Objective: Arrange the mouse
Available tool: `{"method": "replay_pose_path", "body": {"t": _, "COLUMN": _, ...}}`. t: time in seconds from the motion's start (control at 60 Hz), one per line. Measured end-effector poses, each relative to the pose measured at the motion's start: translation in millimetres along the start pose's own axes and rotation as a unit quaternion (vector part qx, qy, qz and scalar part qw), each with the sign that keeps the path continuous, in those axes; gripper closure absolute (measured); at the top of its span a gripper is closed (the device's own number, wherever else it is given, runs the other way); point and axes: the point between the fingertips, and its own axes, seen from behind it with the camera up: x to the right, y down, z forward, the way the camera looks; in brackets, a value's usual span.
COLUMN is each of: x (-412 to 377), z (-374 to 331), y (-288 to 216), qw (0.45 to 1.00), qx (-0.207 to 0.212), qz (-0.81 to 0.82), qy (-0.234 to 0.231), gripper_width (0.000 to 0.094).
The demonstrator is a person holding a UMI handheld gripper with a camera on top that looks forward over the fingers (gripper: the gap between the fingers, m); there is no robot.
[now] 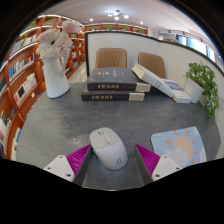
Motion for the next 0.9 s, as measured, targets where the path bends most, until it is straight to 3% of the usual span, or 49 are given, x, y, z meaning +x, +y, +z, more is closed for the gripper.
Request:
{"method": "replay_pose_path", "body": {"t": 0.233, "x": 18, "z": 21, "y": -24, "qw": 0.999, "qx": -0.001, "qz": 0.024, "qy": 0.039, "gripper_width": 0.0126}}
{"method": "replay_pose_path", "body": {"t": 0.417, "x": 32, "z": 21, "y": -26, "qw": 0.996, "qx": -0.004, "qz": 0.026, "qy": 0.08, "gripper_width": 0.0266}}
{"method": "replay_pose_path", "body": {"t": 0.55, "x": 26, "z": 24, "y": -23, "qw": 0.997, "qx": -0.012, "qz": 0.049, "qy": 0.057, "gripper_width": 0.0395}}
{"method": "replay_pose_path", "body": {"t": 0.733, "x": 21, "z": 25, "y": -21, "qw": 0.998, "qx": -0.022, "qz": 0.053, "qy": 0.018, "gripper_width": 0.0436}}
{"method": "replay_pose_path", "body": {"t": 0.9, "x": 20, "z": 25, "y": -20, "qw": 0.998, "qx": -0.031, "qz": 0.045, "qy": 0.002, "gripper_width": 0.057}}
